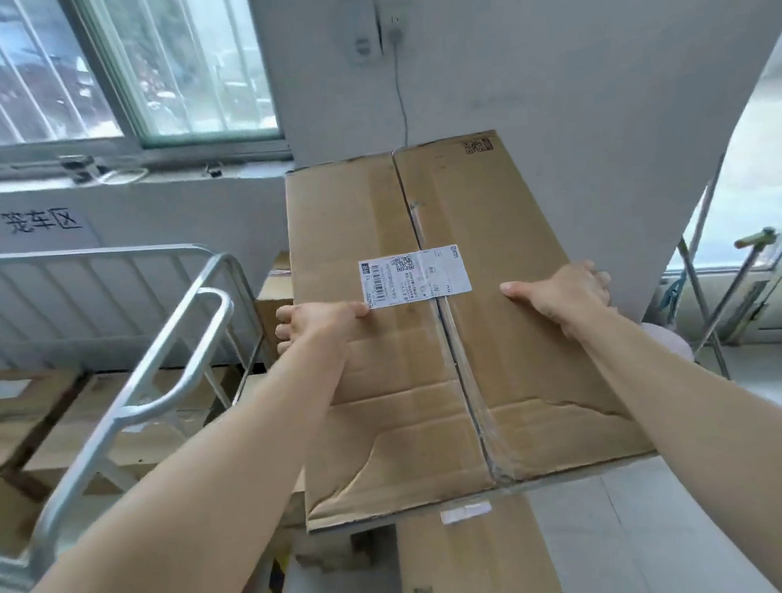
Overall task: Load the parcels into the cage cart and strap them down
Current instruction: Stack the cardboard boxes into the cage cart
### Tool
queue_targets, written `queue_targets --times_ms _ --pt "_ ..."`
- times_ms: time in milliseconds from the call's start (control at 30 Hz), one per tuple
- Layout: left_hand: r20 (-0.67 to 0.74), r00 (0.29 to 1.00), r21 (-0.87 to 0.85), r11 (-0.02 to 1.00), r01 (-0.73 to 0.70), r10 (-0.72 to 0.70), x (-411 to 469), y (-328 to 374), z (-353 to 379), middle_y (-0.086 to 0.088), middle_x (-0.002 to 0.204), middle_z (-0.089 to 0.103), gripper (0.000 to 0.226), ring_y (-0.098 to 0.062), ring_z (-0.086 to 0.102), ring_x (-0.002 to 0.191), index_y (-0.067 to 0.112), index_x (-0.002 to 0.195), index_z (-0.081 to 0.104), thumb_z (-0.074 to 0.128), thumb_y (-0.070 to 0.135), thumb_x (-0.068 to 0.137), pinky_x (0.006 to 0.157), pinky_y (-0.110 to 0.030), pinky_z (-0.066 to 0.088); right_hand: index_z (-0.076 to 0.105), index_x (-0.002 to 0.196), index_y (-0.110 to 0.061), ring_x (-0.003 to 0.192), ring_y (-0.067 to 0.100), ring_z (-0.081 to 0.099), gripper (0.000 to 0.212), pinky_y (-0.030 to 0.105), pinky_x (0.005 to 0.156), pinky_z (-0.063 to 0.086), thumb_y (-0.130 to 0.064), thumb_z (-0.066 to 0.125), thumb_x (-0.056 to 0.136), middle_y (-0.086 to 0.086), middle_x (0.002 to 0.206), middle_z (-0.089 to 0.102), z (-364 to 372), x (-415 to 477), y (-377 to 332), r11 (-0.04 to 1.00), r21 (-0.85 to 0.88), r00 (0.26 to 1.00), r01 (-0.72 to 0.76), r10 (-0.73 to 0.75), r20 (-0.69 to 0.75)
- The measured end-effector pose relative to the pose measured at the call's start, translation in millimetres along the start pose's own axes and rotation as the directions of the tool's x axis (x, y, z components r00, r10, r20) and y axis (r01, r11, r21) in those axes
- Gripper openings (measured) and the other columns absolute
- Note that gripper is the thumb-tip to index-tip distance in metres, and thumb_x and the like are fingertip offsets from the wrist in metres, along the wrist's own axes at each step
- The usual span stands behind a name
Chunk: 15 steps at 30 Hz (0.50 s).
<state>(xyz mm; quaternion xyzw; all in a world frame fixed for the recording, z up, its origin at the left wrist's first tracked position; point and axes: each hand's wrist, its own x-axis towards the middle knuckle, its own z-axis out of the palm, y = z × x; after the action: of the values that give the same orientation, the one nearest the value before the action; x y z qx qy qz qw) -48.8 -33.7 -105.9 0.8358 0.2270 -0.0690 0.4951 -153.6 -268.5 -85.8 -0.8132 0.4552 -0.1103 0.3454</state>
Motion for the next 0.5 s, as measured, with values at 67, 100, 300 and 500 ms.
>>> queue_targets --times_ms 67,100,300,500 --pt "-0.046 0.999 -0.070 0.997 -0.023 0.019 7 14 -38 -0.016 0.146 0.029 0.113 -0.031 0.030 0.134 0.000 0.141 0.016 0.086 0.040 0.061 0.110 -0.043 0.029 0.030 0.142 0.002 0.131 0.040 0.039 0.111 0.051 0.109 0.027 -0.060 0.079 0.063 0.021 0.144 0.034 1 -13 -36 0.996 0.034 0.996 0.088 -0.088 -0.005" --pt "-0.074 0.997 -0.094 0.995 -0.035 0.028 11 19 -57 -0.016 0.147 0.027 0.116 -0.032 0.030 0.134 0.000 0.142 0.012 0.086 0.040 0.062 0.110 -0.044 0.030 0.033 0.140 0.001 0.131 0.039 0.039 0.109 0.052 0.109 0.028 -0.060 0.079 0.063 0.020 0.144 0.035 4 -19 -54 0.991 0.045 0.992 0.130 -0.130 -0.002" --pt "-0.190 0.982 -0.179 0.983 -0.033 -0.001 47 22 -182 -0.015 0.147 0.021 0.106 -0.026 0.024 0.137 0.002 0.137 0.014 0.082 0.043 0.068 0.110 -0.035 0.023 0.031 0.142 0.001 0.138 0.035 0.031 0.115 0.053 0.110 0.030 -0.064 0.078 0.060 0.017 0.147 0.035 57 -68 -170 0.932 0.112 0.932 0.345 -0.354 0.075" --pt "-0.279 0.958 -0.288 0.957 -0.025 -0.059 94 -4 -305 -0.015 0.149 0.019 0.106 -0.025 0.023 0.138 0.001 0.142 0.007 0.078 0.040 0.074 0.110 -0.032 0.025 0.032 0.140 -0.002 0.137 0.034 0.034 0.117 0.047 0.111 0.032 -0.067 0.078 0.055 0.019 0.147 0.036 142 -134 -281 0.862 0.162 0.841 0.479 -0.504 0.194"
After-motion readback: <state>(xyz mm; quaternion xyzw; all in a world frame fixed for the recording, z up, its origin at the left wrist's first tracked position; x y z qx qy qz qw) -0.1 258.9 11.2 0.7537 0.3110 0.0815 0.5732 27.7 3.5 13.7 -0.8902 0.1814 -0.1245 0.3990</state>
